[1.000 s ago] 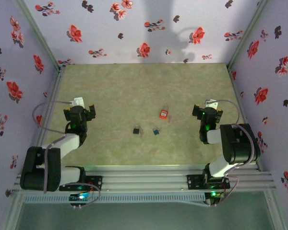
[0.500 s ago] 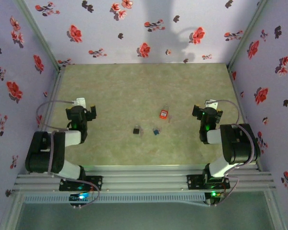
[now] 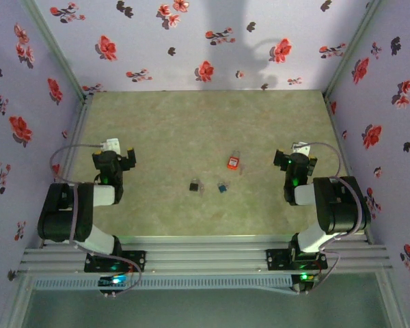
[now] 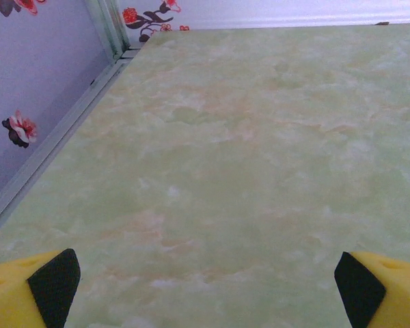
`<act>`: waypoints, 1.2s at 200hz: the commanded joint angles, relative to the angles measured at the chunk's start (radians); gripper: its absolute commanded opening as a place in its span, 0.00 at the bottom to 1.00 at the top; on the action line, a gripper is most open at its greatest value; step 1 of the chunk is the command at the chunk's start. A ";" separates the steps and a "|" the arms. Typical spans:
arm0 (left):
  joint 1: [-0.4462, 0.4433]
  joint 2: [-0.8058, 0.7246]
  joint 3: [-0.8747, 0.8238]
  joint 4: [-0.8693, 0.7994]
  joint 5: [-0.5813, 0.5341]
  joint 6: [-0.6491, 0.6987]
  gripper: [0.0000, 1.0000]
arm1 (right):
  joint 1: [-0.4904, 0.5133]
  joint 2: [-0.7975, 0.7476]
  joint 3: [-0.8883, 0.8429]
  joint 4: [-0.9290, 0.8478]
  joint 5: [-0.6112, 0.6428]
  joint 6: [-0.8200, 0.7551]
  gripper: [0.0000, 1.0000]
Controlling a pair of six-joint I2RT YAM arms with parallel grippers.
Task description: Lock with the key
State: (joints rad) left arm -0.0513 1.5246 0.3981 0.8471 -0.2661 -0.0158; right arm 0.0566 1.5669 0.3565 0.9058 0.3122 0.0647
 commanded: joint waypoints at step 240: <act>0.006 0.022 -0.022 0.085 -0.056 -0.010 1.00 | -0.006 -0.012 0.018 0.000 -0.004 0.031 0.99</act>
State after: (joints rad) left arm -0.0513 1.5372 0.3828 0.8906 -0.2962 -0.0193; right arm 0.0566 1.5669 0.3565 0.9058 0.3099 0.0795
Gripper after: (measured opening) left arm 0.997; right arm 0.993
